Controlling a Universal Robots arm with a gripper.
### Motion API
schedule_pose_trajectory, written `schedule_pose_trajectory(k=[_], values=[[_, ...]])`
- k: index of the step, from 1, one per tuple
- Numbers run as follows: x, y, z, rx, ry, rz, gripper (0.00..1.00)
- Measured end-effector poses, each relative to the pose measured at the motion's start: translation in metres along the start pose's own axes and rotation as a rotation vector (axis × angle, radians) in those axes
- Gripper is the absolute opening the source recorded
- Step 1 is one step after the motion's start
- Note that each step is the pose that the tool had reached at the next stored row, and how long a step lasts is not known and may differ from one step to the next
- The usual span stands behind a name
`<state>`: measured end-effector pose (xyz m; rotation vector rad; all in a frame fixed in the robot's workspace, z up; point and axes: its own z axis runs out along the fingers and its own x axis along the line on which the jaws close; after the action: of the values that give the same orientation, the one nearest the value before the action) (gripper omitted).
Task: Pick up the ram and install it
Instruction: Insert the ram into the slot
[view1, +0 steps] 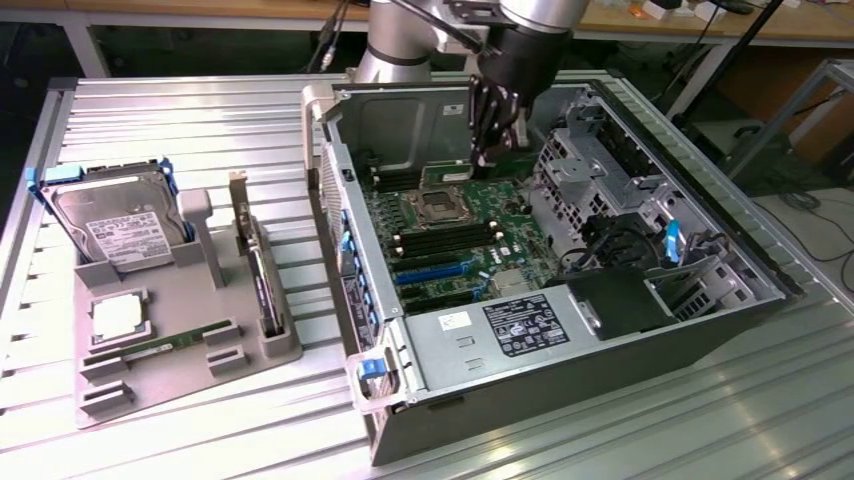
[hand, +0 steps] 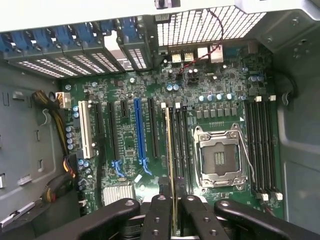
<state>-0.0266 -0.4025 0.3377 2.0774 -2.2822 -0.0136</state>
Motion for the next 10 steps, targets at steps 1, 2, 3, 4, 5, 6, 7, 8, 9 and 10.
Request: schedule_pose_trajectory(k=[1, 2, 3, 4, 5, 6, 7, 8, 9, 10], values=[[0.000, 0.0004, 0.0024, 0.0013, -0.0001, 0.000, 0.14], [0.000, 0.0012, 0.0052, 0.0029, -0.0003, 0.000, 0.14], [0.000, 0.0018, 0.0080, 0.0049, -0.0005, 0.000, 0.14], [0.000, 0.0025, 0.0112, 0.0071, -0.0006, 0.001, 0.14], [-0.001, 0.0032, 0.0140, 0.0086, -0.0007, 0.001, 0.14], [-0.001, 0.0038, 0.0164, 0.0099, -0.0011, 0.001, 0.14], [-0.001, 0.0044, 0.0186, 0.0110, -0.0010, 0.001, 0.14], [-0.001, 0.0050, 0.0209, 0.0123, -0.0012, 0.002, 0.14], [-0.001, 0.0061, 0.0247, 0.0139, -0.0012, 0.002, 0.14], [-0.001, 0.0070, 0.0277, 0.0150, -0.0015, 0.003, 0.14]])
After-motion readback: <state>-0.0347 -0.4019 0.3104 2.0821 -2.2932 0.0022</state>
